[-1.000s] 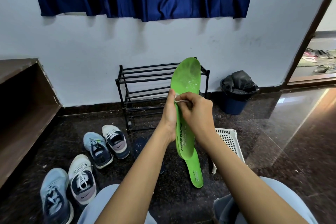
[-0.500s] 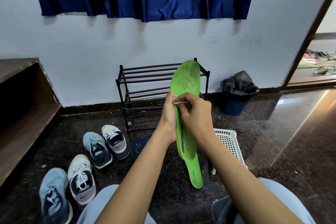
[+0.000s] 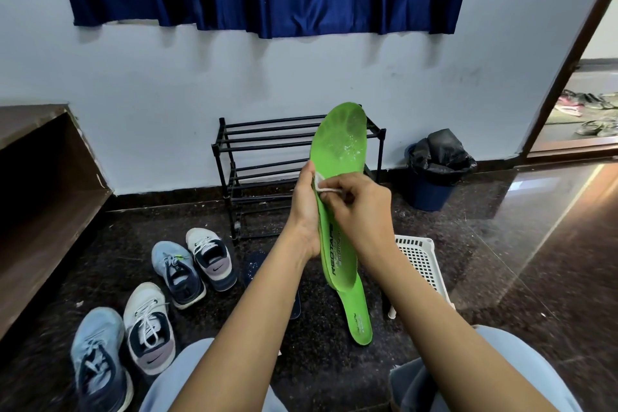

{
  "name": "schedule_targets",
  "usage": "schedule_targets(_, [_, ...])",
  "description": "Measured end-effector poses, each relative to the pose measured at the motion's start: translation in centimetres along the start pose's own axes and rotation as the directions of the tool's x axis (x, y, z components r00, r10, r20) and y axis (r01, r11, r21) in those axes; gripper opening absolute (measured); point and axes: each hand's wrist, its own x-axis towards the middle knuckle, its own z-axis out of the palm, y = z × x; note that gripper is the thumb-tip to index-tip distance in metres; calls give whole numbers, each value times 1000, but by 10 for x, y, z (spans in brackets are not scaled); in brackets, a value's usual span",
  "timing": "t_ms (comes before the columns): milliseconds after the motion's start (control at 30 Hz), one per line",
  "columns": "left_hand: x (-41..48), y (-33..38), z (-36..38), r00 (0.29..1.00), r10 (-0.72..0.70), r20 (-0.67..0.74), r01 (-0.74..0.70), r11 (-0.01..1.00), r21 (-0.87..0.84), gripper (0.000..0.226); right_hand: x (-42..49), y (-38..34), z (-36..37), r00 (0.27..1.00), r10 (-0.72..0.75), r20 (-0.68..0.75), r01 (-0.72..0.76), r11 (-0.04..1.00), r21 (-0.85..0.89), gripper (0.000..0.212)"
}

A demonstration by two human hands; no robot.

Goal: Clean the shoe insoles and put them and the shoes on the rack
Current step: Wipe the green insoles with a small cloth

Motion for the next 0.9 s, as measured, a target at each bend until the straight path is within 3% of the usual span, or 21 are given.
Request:
schedule_targets(500, [-1,2,0,999,42,-24,-42,999,5,66,-2,0,2,998,-66,-4,66,998,-8,16])
schedule_targets(900, [0,-3,3,996,71,-50,-72,997,-13,70,5,-1,0,1000,-22,13,21,998,60,15])
